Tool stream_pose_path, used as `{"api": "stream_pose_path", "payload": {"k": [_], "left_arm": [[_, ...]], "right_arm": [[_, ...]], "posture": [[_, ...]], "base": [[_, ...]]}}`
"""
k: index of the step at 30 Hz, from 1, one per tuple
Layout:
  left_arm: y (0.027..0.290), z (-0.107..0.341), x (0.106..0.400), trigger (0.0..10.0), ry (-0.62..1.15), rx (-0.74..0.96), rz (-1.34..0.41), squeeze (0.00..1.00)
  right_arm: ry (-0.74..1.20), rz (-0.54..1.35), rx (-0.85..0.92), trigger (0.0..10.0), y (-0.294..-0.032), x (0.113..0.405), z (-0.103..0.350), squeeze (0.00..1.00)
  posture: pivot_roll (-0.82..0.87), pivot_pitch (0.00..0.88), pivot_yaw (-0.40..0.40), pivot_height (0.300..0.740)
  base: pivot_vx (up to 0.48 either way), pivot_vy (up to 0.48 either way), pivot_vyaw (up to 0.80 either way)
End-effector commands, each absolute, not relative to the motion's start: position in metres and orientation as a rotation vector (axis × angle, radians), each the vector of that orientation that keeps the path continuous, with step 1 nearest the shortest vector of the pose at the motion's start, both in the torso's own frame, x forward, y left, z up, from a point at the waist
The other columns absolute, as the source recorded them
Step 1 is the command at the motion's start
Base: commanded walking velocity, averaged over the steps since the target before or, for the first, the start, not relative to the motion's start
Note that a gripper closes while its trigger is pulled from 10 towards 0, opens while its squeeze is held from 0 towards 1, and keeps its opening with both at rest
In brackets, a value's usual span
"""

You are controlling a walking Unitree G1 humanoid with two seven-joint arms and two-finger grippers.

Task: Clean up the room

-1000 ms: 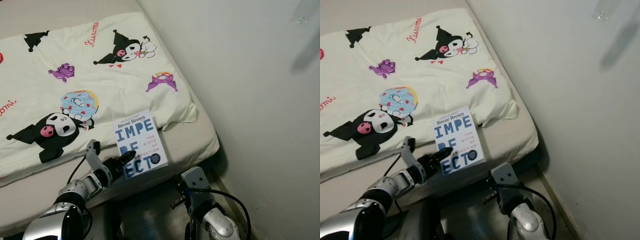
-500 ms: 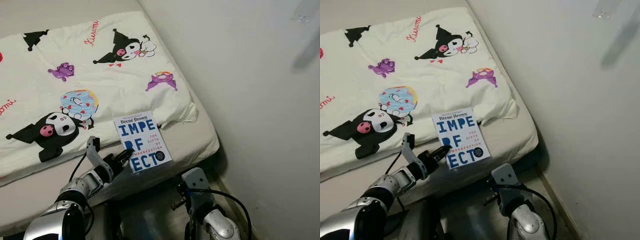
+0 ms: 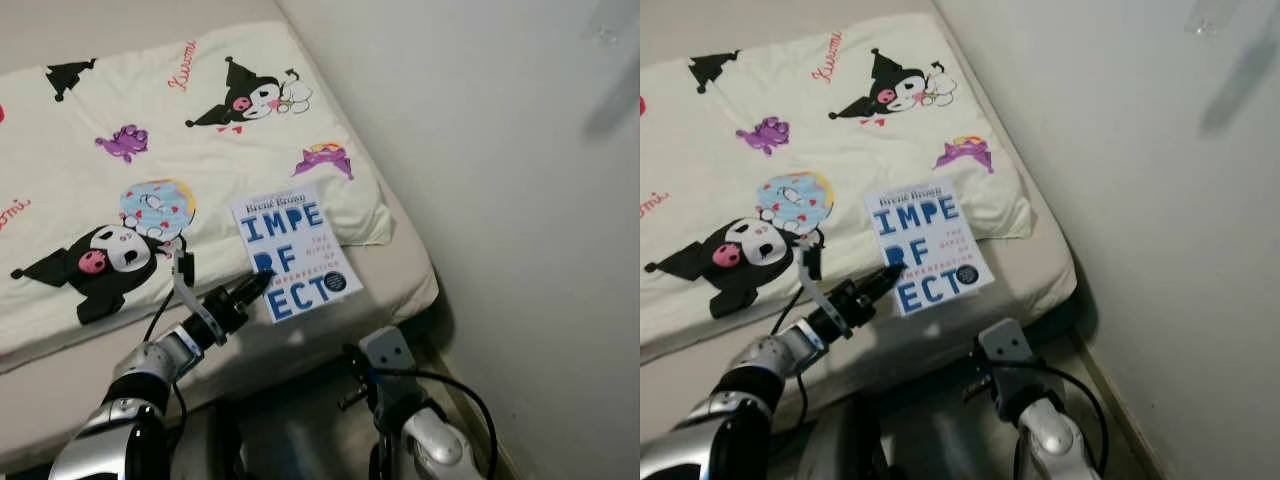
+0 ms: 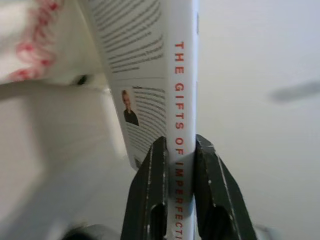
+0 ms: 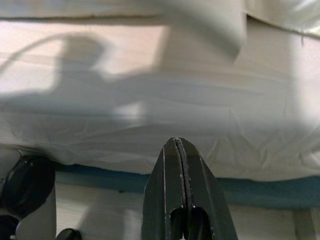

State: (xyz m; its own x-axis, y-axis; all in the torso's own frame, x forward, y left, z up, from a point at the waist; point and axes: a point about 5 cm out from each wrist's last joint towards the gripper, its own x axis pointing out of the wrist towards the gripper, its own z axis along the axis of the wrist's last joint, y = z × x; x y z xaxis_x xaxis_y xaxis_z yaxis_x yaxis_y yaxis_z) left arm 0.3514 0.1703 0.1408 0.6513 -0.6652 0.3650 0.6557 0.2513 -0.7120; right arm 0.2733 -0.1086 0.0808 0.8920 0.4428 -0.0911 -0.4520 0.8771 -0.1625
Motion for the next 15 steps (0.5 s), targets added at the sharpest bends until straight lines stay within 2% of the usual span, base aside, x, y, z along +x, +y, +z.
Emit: {"api": "stream_pose_path", "payload": {"k": [1, 8, 11, 12, 13, 15], "left_arm": [[0.176, 0.139, 0.342, 0.0, -0.005, -0.990, -0.944, 0.00], [0.184, 0.145, 0.318, 0.0, -0.043, -0.962, -0.952, 0.00], [0.199, 0.152, 0.311, 0.0, -0.155, -0.929, -0.781, 0.00], [0.205, 0.150, 0.316, 0.0, -0.179, -0.837, -0.627, 0.00], [0.205, 0.150, 0.316, 0.0, -0.179, -0.837, -0.627, 0.00], [0.213, 0.147, 0.323, 0.0, -0.201, -0.677, -0.388, 0.00]], "right_arm": [[0.091, 0.466, -0.178, 10.0, -0.109, 0.267, 0.069, 0.00], [0.102, 0.459, -0.176, 10.0, -0.110, 0.266, 0.062, 0.00], [0.102, 0.446, -0.166, 10.0, -0.109, 0.269, 0.060, 0.00], [0.100, 0.443, -0.164, 10.0, -0.109, 0.270, 0.060, 0.00], [0.100, 0.443, -0.164, 10.0, -0.109, 0.270, 0.060, 0.00], [0.096, 0.439, -0.162, 10.0, -0.109, 0.272, 0.060, 0.00]], "posture": [[-0.13, 0.385, 0.037, 0.571], [-0.10, 0.340, 0.034, 0.571], [-0.08, 0.309, 0.030, 0.571], [-0.08, 0.293, 0.029, 0.571], [-0.08, 0.293, 0.029, 0.571], [-0.07, 0.285, 0.028, 0.571]], "base": [[0.000, 0.000, 0.00], [0.000, 0.000, 0.00], [0.000, 0.000, 0.00], [0.000, 0.000, 0.00], [0.000, 0.000, 0.00], [0.000, 0.000, 0.00]]}}
